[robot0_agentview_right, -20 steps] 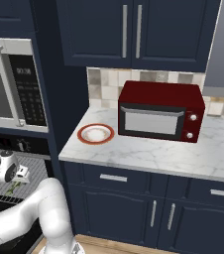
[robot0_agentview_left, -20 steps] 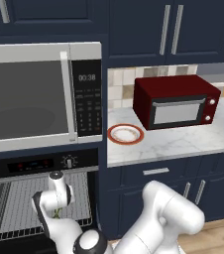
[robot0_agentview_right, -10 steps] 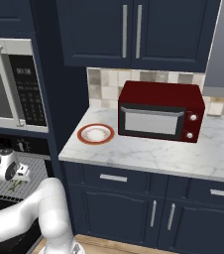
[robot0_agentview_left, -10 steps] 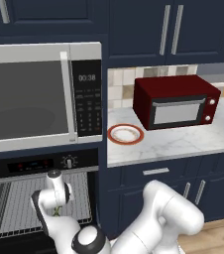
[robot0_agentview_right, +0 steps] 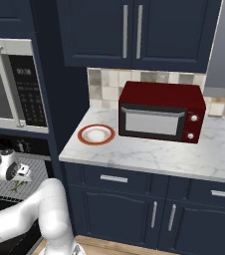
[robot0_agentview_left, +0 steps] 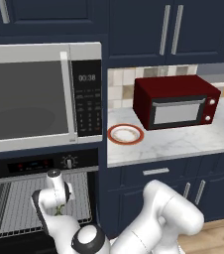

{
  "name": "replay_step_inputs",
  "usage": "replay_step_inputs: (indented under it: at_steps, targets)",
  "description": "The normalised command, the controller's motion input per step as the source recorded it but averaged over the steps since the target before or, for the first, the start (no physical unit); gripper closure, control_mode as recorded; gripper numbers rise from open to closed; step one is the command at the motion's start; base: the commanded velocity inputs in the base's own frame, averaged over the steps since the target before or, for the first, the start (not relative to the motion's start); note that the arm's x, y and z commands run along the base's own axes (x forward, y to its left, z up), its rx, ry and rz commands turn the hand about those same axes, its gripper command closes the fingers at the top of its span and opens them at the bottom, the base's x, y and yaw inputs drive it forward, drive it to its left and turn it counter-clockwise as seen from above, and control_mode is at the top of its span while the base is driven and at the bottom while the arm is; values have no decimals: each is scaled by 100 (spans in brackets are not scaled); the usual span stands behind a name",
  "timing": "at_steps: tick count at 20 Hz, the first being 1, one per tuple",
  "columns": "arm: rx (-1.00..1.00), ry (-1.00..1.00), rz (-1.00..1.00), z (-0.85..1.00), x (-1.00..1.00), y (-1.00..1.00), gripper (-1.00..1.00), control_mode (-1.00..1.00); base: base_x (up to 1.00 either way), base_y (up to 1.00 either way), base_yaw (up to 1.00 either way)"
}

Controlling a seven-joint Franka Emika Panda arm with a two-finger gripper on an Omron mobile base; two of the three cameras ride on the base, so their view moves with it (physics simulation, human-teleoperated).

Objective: Take the fish from the oven and place it on the plate on the counter.

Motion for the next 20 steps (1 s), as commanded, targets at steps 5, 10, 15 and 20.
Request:
replay_step_inputs:
  at_steps: [5, 10, 15, 20]
  targets:
    - [0, 1, 0, -40, -23, 0, 100, -100, 0, 0, 0]
    - [0, 1, 0, -19, -19, 0, 100, -100, 0, 0, 0]
    - [0, 0, 0, 8, -51, 0, 100, -100, 0, 0, 0]
    - [0, -6, 0, 46, -50, 0, 100, -100, 0, 0, 0]
